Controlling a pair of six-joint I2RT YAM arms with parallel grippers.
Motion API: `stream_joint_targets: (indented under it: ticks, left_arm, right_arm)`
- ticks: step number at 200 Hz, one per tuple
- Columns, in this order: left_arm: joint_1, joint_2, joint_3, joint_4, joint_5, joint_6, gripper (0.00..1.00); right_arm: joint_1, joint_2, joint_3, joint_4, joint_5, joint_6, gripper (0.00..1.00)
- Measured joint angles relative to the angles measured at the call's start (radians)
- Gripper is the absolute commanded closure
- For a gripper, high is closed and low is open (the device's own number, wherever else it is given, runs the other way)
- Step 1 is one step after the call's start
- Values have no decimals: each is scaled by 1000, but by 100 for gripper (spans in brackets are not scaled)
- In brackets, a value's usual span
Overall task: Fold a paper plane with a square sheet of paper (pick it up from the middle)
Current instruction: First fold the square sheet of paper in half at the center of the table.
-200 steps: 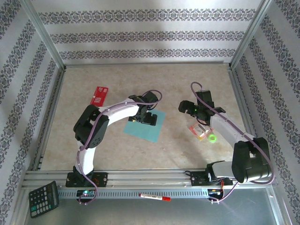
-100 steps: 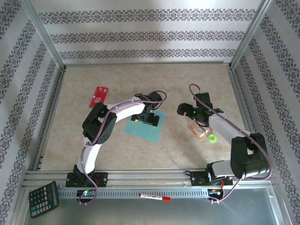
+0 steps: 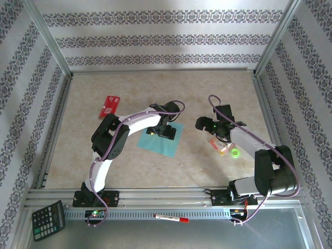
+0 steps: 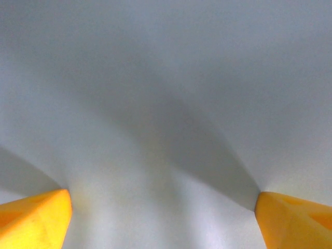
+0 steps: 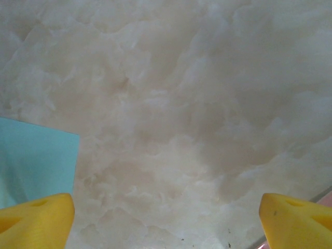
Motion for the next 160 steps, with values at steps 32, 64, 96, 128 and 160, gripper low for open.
stream_joint_targets:
  ticks: [32,64,96,128,160]
  left_arm:
    - [-1,-1,-5,9,8,0,15]
    - [-1,-3,-7,14,13,0,23]
    - [-1,-12,-21,34,16,0,46]
    - [-1,-49,-75,98,45,-16,66]
    - [-1,-184,-242,272,169,-58,78]
  right_arm:
    - [0,0,-6,0,0,2,8]
    - [0,0,-6,1,0,2,8]
    - [0,0,-6,1,0,2,8]
    - [0,0,-6,0,0,2,8]
    - [-8,-13,-5,-18,0,-1,8]
